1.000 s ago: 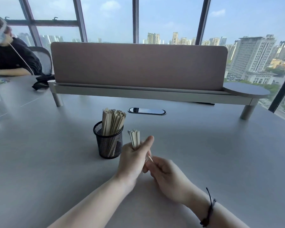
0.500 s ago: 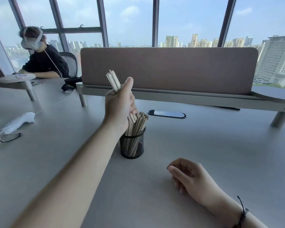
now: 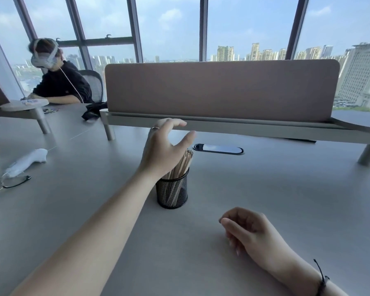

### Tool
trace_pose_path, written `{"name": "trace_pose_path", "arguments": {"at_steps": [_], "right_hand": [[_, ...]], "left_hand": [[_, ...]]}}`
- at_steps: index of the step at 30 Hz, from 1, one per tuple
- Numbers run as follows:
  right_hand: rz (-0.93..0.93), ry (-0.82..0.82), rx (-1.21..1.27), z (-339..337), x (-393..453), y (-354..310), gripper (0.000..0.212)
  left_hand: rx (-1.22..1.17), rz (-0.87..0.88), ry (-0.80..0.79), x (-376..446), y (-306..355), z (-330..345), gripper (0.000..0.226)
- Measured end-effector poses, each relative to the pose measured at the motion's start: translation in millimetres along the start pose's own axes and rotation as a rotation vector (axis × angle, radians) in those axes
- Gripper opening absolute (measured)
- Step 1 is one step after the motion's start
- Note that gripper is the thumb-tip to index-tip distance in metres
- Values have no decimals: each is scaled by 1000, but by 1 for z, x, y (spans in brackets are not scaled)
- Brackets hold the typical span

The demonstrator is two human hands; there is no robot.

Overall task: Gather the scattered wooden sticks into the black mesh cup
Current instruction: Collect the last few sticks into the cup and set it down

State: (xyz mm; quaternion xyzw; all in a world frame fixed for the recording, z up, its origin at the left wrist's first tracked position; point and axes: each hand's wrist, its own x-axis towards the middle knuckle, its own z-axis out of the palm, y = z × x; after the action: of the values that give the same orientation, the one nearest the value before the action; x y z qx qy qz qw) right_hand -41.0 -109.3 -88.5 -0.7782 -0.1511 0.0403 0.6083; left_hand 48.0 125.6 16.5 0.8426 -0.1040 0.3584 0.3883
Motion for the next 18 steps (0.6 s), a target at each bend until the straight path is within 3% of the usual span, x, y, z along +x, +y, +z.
{"name": "trace_pose_path", "arguments": {"at_steps": [3, 5, 10, 15, 18], "right_hand": [[2, -8, 5, -1, 1, 3, 17], [-2, -16, 9, -1, 2, 3, 16], [-6, -15, 11, -1, 1, 3, 16], [-13, -19, -2, -1, 1, 2, 16], [-13, -21, -1, -1, 1, 4, 15]], "left_hand": [[170, -140, -356, 1, 6, 1, 88], [323, -168, -454, -1, 5, 9, 91], [278, -217, -228, -5, -6, 25, 55], [214, -202, -329, -4, -2, 20, 12], [162, -134, -397, -4, -3, 19, 11]]}}
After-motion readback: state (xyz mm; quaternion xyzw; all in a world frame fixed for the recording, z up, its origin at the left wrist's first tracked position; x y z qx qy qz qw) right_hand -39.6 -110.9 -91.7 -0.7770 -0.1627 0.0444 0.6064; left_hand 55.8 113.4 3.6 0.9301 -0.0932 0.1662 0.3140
